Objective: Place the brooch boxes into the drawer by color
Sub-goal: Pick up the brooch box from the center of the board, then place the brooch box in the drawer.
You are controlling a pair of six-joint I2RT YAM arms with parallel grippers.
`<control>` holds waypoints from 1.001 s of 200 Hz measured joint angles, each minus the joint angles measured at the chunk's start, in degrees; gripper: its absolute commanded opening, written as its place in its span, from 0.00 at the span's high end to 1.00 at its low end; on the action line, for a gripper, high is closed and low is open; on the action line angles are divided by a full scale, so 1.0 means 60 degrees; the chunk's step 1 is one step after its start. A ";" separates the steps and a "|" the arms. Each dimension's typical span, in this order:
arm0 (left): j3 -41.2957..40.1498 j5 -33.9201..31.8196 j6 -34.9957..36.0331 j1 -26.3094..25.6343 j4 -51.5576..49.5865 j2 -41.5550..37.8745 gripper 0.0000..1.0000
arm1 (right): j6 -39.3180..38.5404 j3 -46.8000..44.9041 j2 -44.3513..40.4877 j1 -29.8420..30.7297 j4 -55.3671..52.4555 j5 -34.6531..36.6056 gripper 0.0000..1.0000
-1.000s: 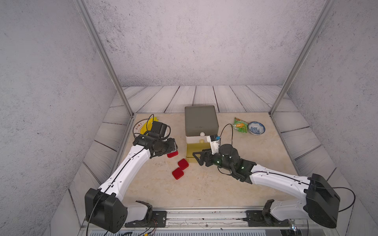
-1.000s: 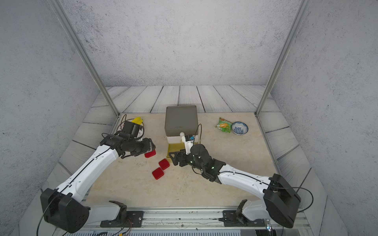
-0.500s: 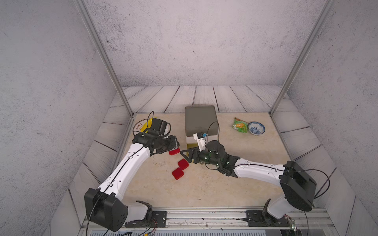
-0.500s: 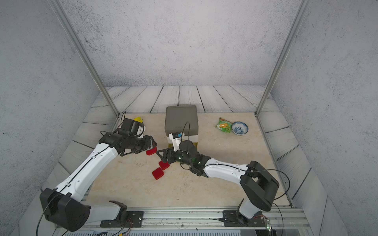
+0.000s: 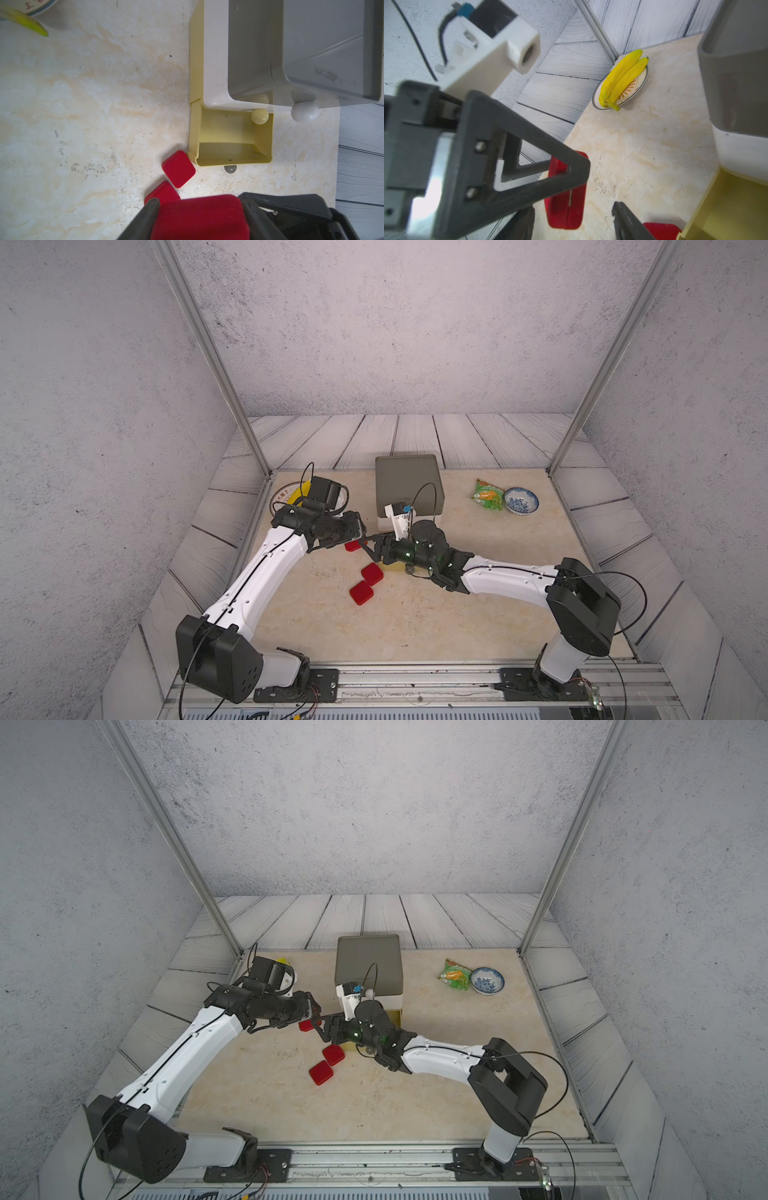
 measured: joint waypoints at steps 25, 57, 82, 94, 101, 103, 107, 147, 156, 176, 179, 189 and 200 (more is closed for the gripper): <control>0.0066 0.0015 0.0000 0.0000 -0.0007 0.0000 0.56 | 0.0080 0.0040 0.0120 0.0000 0.0058 0.0073 0.37; 0.0073 0.0113 0.0000 -0.0015 0.0000 0.0000 0.56 | 0.0178 0.0095 0.0120 0.0000 0.0197 0.0244 0.41; 0.0073 0.0138 -0.0004 -0.0047 0.0087 -0.0004 0.56 | 0.0266 0.0284 0.0310 0.0004 0.0262 0.0240 0.53; 0.0062 0.0091 0.0000 -0.0051 0.0087 -0.0004 0.56 | 0.0372 0.0372 0.0455 0.0022 0.0346 0.0189 0.61; 0.0044 0.0055 0.0000 -0.0047 0.0087 -0.0004 0.56 | 0.0415 0.0404 0.0514 0.0040 0.0423 0.0142 0.66; 0.0040 0.0040 -0.0004 -0.0047 0.0091 -0.0004 0.56 | 0.0448 0.0408 0.0528 0.0044 0.0477 0.0113 0.67; 0.0033 0.0025 0.0004 -0.0051 0.0087 -0.0004 0.56 | 0.0459 0.0415 0.0539 0.0055 0.0495 0.0098 0.70; 0.0033 0.0018 0.0040 -0.0051 0.0215 -0.0025 0.33 | 0.0747 0.0390 0.0539 0.0051 0.0623 0.0066 0.82; 0.0033 0.0018 0.0066 -0.0055 0.0200 -0.0025 0.24 | 0.0743 0.0321 0.0492 0.0047 0.0645 0.0095 0.82; 0.0004 -0.0087 0.0178 -0.0058 0.0153 -0.0036 0.14 | 0.0656 -0.0164 0.0131 0.0025 0.0667 0.0277 0.82; -0.0004 -0.0066 0.0175 -0.0047 0.0153 -0.0036 0.13 | 0.0656 -0.0277 0.0051 0.0022 0.0667 0.0306 0.82; -0.0055 0.0168 0.0295 -0.0029 0.0135 -0.0051 0.10 | 0.0579 -0.0663 -0.0266 0.0018 0.0685 0.0353 0.82; -0.0117 0.0448 0.0401 0.0033 0.0127 -0.0080 0.06 | 0.0525 -0.1089 -0.0656 0.0015 0.0637 0.0379 0.82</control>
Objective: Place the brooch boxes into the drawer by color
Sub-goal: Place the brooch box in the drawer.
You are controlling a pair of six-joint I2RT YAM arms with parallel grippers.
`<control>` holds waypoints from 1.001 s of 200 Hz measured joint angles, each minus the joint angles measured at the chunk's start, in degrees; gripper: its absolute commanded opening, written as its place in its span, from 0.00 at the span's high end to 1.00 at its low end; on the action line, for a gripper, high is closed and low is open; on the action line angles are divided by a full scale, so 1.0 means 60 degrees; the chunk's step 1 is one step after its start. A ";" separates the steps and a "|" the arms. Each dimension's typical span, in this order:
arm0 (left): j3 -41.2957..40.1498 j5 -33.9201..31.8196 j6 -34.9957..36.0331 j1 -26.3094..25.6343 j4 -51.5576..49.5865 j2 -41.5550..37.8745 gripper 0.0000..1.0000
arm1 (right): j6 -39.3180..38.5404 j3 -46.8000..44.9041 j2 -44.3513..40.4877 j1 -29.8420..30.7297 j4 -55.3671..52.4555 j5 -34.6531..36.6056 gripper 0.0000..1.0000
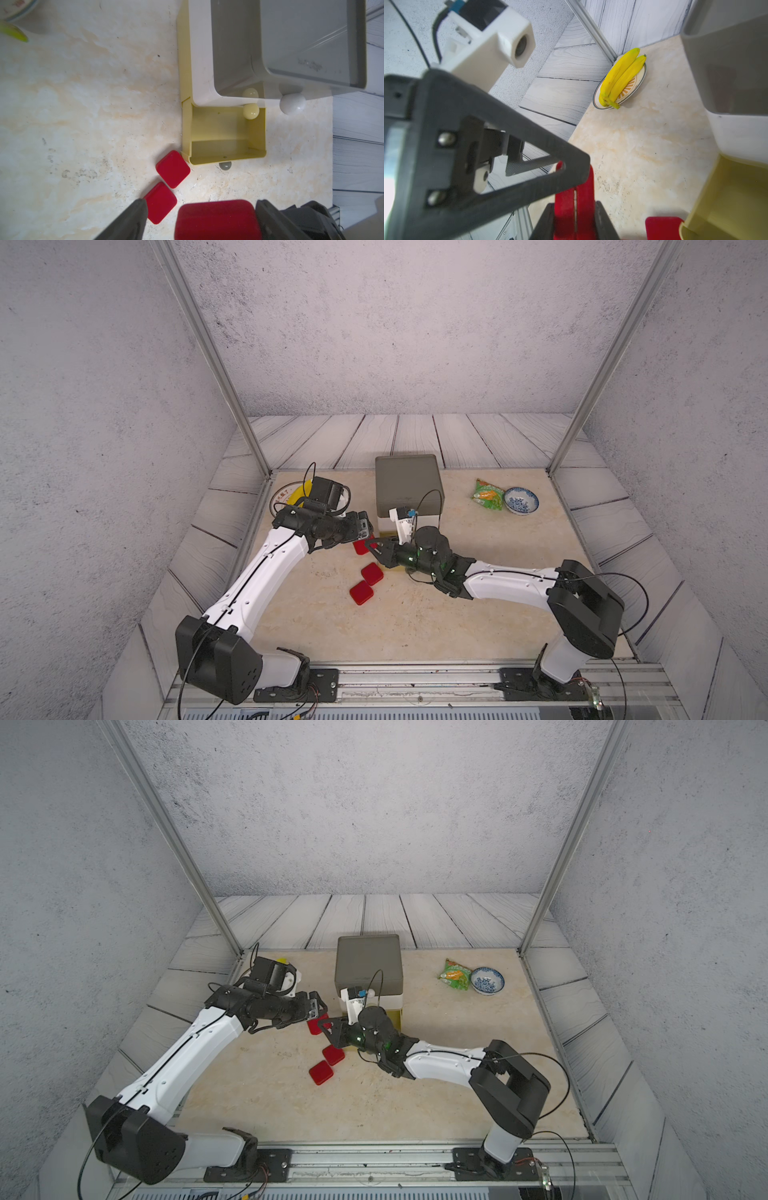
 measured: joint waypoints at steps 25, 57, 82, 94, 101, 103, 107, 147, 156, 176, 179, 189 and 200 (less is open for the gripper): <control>-0.0117 -0.0386 0.0270 0.0856 -0.0066 -0.0157 0.04 | -0.0102 -0.0969 -0.1056 -0.0277 -0.0834 0.0543 0.82; -0.0466 -0.0739 0.0539 0.1483 -0.0127 -0.0419 0.04 | -0.0178 -0.1705 -0.1861 -0.0896 -0.1781 0.1290 0.84; -0.0951 -0.0743 0.0688 0.1486 -0.0120 -0.0554 0.04 | -0.0124 -0.2124 -0.1843 -0.1155 -0.2095 0.1625 0.84; -0.1242 -0.0739 0.0718 0.1486 -0.0124 -0.0612 0.04 | -0.0120 -0.2120 -0.1694 -0.1213 -0.2186 0.1719 0.84; -0.1428 -0.0732 0.0721 0.1486 -0.0109 -0.0645 0.04 | -0.0120 -0.2076 -0.1566 -0.1228 -0.2189 0.1749 0.85; -0.1475 -0.0736 0.0721 0.1486 -0.0109 -0.0656 0.04 | -0.0120 -0.2058 -0.1530 -0.1235 -0.2189 0.1752 0.85; -0.1585 -0.0725 0.0721 0.1486 -0.0106 -0.0678 0.04 | -0.0120 -0.2011 -0.1432 -0.1235 -0.2189 0.1752 0.85; -0.2171 -0.0699 0.0721 0.1486 -0.0142 -0.0805 0.04 | -0.0004 -0.1406 -0.0262 -0.1253 -0.1792 0.1723 0.85; -0.2171 -0.0696 0.0721 0.1486 -0.0171 -0.0823 0.04 | 0.0062 -0.1351 -0.0033 -0.1253 -0.1617 0.1727 0.85; -0.2171 -0.0688 0.0721 0.1486 -0.0215 -0.0914 0.03 | 0.0186 -0.1162 0.0470 -0.1253 -0.1326 0.1734 0.85; -0.2171 -0.0685 0.0721 0.1486 -0.0219 -0.0933 0.04 | 0.0211 -0.1118 0.0557 -0.1253 -0.1264 0.1734 0.85; -0.2175 -0.0667 0.0721 0.1486 -0.0215 -0.0980 0.04 | 0.0262 -0.0976 0.0820 -0.1253 -0.1086 0.1712 0.85; -0.2186 -0.0663 0.0721 0.1486 -0.0211 -0.1024 0.03 | 0.0321 -0.0867 0.1053 -0.1260 -0.0892 0.1712 0.85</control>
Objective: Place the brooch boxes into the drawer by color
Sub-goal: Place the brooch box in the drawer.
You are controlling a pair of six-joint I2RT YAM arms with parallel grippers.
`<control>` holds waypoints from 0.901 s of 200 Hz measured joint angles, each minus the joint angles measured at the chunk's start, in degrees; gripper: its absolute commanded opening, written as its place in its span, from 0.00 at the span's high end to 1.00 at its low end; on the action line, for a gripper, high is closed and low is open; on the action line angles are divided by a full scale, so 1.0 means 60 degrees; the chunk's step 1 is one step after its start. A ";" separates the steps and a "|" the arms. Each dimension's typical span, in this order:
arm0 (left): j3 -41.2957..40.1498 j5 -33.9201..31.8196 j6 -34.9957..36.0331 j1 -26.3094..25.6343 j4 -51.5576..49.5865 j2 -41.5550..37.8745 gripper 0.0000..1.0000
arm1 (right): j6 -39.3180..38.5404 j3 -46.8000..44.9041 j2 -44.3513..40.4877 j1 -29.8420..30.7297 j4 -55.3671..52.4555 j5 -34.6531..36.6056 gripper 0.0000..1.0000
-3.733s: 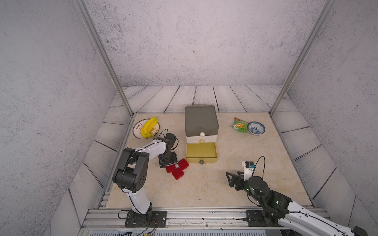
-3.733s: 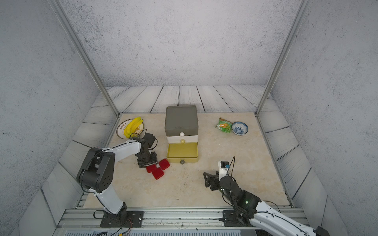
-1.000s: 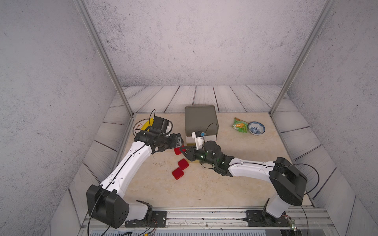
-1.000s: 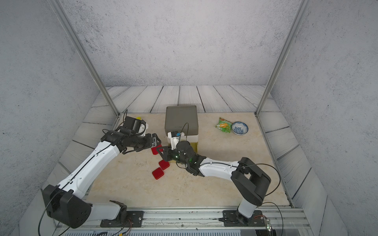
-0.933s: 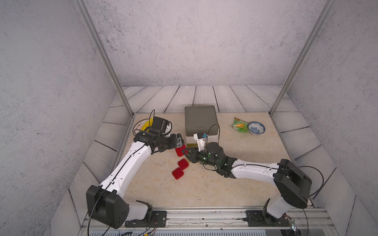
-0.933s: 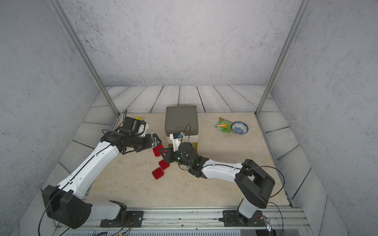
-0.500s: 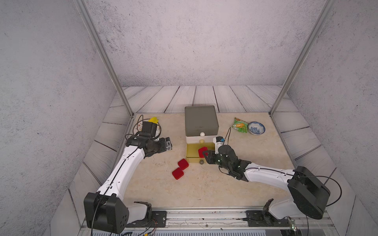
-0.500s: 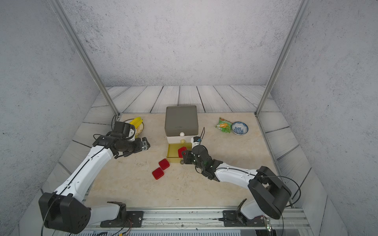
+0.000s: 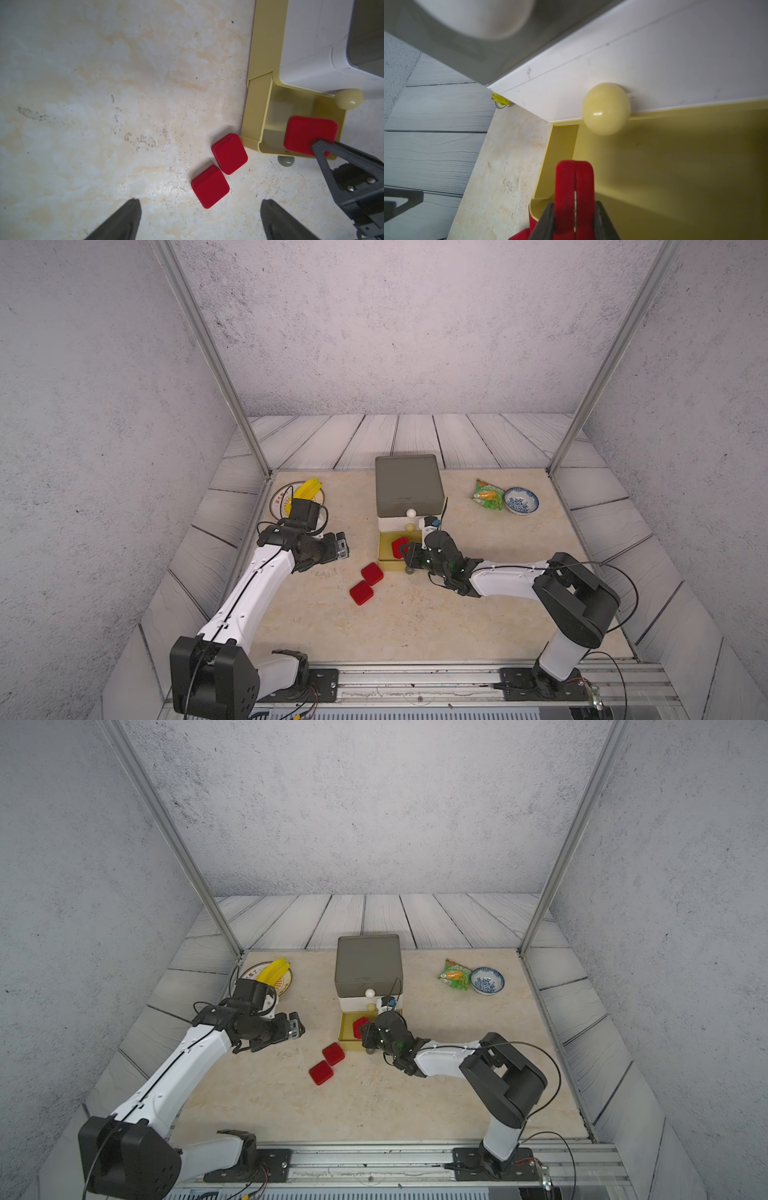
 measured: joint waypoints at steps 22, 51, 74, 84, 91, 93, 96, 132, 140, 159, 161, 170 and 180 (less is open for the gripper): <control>-0.0022 -0.0007 0.0018 0.0000 -0.0011 -0.0022 0.03 | 0.0131 0.0062 0.0299 -0.0007 0.0328 0.0040 0.85; -0.0051 -0.0047 0.0040 0.0000 -0.0018 -0.0051 0.03 | 0.0175 0.0211 0.0605 -0.0015 0.0441 0.0095 0.85; -0.0160 -0.0051 0.0066 0.0004 0.0015 -0.0069 0.03 | 0.0186 0.0386 0.0794 -0.0015 0.0444 0.0149 0.84; -0.0168 -0.0044 0.0073 0.0004 0.0000 -0.0044 0.03 | 0.0211 0.0444 0.0856 -0.0015 0.0452 0.0168 0.84; -0.0168 -0.0033 0.0087 0.0004 -0.0004 -0.0025 0.03 | 0.0237 0.0488 0.0907 -0.0015 0.0466 0.0175 0.84; -0.0168 -0.0033 0.0091 0.0004 -0.0007 -0.0025 0.03 | 0.0240 0.0503 0.0925 -0.0015 0.0474 0.0178 0.84; -0.0168 -0.0029 0.0098 0.0004 -0.0011 -0.0015 0.03 | 0.0244 0.0514 0.0943 -0.0015 0.0477 0.0175 0.84; -0.0164 0.0004 0.0171 0.0004 -0.0124 0.0080 0.03 | 0.0408 0.0754 0.1191 -0.0015 0.0506 0.0087 0.79; -0.0164 0.0007 0.0171 0.0004 -0.0127 0.0076 0.03 | 0.0448 0.0801 0.1257 -0.0015 0.0521 0.0069 0.77; -0.0164 0.0007 0.0171 0.0004 -0.0124 0.0080 0.03 | 0.0579 0.0841 0.1286 -0.0015 0.0561 0.0073 0.60; -0.0164 0.0007 0.0171 0.0004 -0.0124 0.0080 0.03 | 0.0619 0.0845 0.1286 -0.0015 0.0561 0.0073 0.58; -0.0164 0.0004 0.0171 0.0004 -0.0124 0.0076 0.03 | 0.0685 0.0885 0.1286 -0.0015 0.0590 0.0087 0.49; -0.0164 0.0007 0.0171 0.0004 -0.0127 0.0076 0.03 | 0.0703 0.0943 0.1286 -0.0015 0.0572 0.0131 0.43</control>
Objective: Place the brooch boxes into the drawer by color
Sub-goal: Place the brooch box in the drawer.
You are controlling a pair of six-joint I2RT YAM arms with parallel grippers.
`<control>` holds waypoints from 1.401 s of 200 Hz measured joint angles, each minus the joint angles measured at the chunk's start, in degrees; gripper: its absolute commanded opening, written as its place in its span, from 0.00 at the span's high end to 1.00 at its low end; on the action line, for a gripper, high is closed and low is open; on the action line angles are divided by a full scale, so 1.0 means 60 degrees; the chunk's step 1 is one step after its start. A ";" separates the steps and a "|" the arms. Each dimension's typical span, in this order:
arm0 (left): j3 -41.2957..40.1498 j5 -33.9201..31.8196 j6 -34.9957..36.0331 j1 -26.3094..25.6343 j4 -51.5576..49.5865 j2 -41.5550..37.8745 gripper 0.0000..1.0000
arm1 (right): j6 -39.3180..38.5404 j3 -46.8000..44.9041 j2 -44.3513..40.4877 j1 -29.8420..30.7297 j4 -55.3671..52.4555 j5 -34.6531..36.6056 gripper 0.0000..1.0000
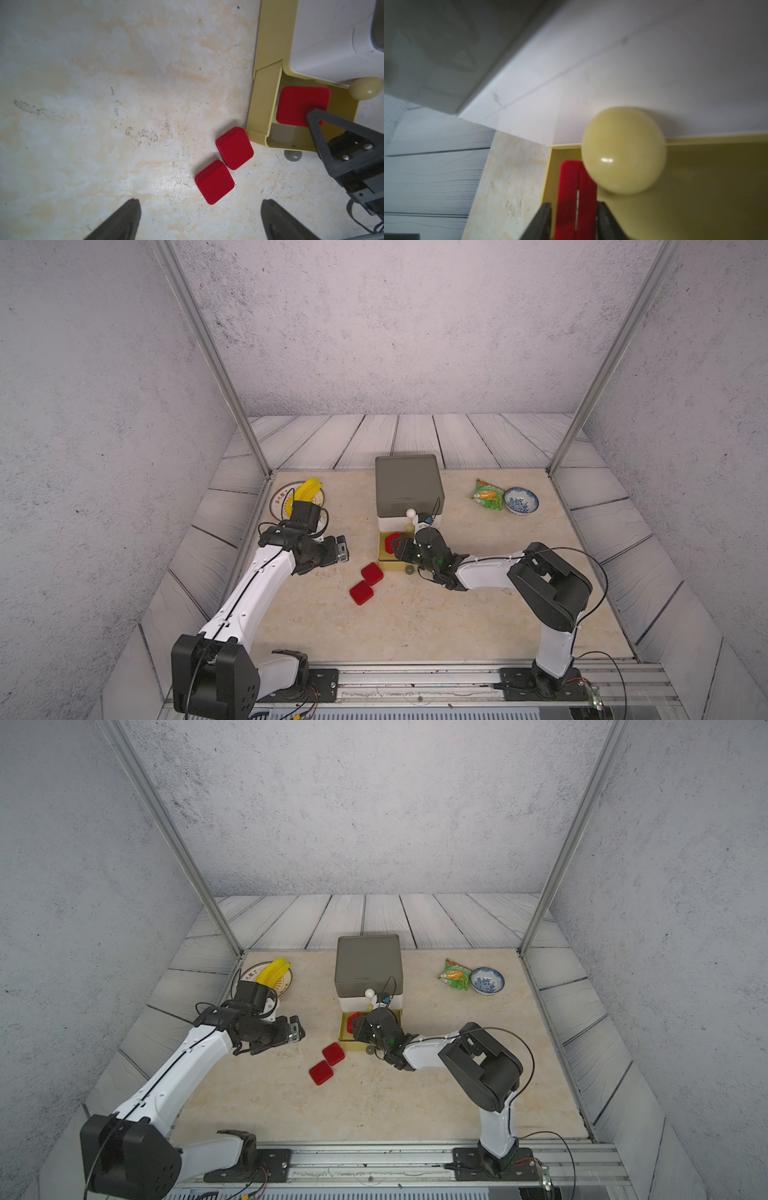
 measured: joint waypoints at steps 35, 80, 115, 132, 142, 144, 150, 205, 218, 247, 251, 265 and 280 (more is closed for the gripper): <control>0.0000 0.0040 0.0004 0.0000 -0.0025 -0.0022 0.03 | -0.0044 0.0000 -0.0047 -0.0044 -0.0124 0.0189 0.36; -0.0131 0.0106 0.0007 0.0000 -0.0069 -0.0233 0.03 | -0.0379 -0.0186 -0.0623 -0.0036 -0.0805 0.0328 0.49; -0.0452 0.0106 -0.0004 0.0000 -0.0069 -0.0284 0.02 | -0.1147 -0.0124 -0.1235 0.0007 -0.1530 0.0004 0.95; -0.0514 0.0102 -0.0015 0.0000 -0.0076 -0.0284 0.02 | -0.1377 0.0153 -0.1228 0.0029 -0.1843 -0.0295 1.00; -0.0517 0.0098 -0.0040 0.0000 -0.0073 -0.0284 0.02 | -0.1446 0.0237 -0.1198 0.0047 -0.1883 -0.0437 1.00; -0.0517 0.0095 -0.0044 0.0000 -0.0073 -0.0288 0.02 | -0.1453 0.0251 -0.1180 0.0055 -0.1876 -0.0452 1.00; -0.0517 0.0091 -0.0058 0.0000 -0.0069 -0.0299 0.02 | -0.1461 0.0291 -0.1126 0.0055 -0.1858 -0.0517 1.00; -0.0561 0.0069 -0.0226 0.0000 -0.0069 -0.0627 0.02 | -0.1483 0.0506 -0.0747 0.0000 -0.1577 -0.0386 0.93; -0.0681 0.0106 -0.0244 -0.0004 -0.0069 -0.0648 0.01 | -0.1563 0.0484 -0.0769 0.0004 -0.1577 -0.0368 0.87; -0.1319 0.0120 -0.0448 -0.0219 -0.0055 -0.0645 0.02 | -0.1876 -0.0208 -0.1424 0.0029 -0.1825 -0.0368 0.69; -0.1406 0.0124 -0.0492 -0.0288 -0.0058 -0.0641 0.02 | -0.1902 -0.0364 -0.1603 0.0044 -0.1894 -0.0390 0.66; -0.1628 0.0062 -0.0645 -0.0597 -0.0073 -0.0594 0.02 | -0.2069 -0.0882 -0.2284 0.0073 -0.2171 -0.0404 0.54; -0.1661 -0.0051 -0.0765 -0.0918 -0.0062 -0.0444 0.02 | -0.2280 -0.1228 -0.3042 0.0084 -0.2528 -0.0452 0.47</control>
